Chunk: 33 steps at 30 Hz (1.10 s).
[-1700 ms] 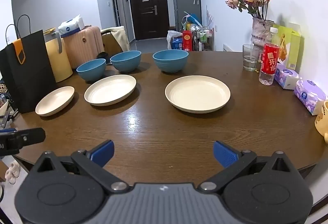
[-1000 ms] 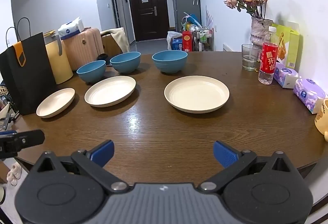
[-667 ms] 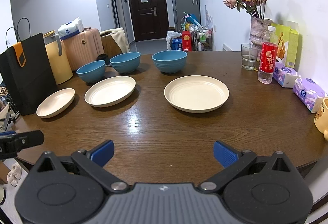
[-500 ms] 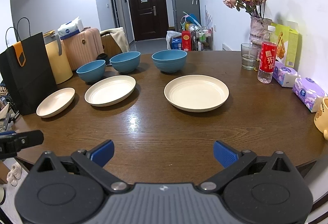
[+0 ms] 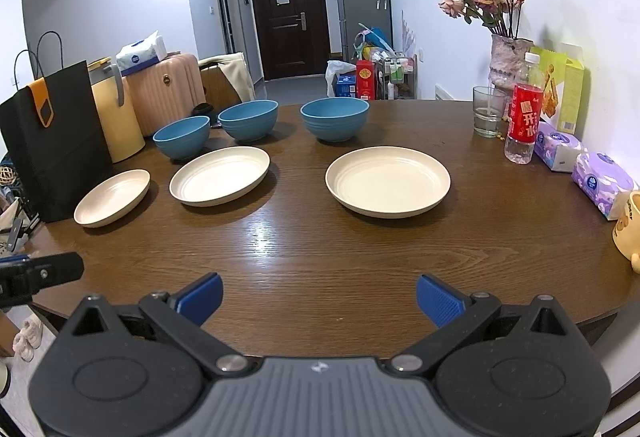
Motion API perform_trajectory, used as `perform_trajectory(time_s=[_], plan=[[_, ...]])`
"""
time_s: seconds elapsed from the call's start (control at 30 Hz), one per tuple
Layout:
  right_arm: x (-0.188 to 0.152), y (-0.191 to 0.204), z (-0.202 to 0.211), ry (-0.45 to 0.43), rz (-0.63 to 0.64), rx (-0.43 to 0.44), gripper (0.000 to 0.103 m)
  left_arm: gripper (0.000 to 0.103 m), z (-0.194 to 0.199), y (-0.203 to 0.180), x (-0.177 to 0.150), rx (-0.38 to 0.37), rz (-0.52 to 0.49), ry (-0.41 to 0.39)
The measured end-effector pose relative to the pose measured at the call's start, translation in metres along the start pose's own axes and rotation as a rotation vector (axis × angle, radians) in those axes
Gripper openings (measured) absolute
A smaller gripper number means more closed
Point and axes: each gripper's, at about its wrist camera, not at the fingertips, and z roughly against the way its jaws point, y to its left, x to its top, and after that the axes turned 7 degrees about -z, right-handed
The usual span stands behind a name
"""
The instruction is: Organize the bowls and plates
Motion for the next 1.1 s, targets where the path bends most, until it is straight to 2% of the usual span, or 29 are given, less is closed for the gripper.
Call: perform_trajectory(time_s=[1.1], plan=[[0.0033,-0.0052,-0.0022,0.003,0.001,-0.003,0.103,0.103,-0.0018,-0.0041,0.0030,0.010,0.016,0.003]])
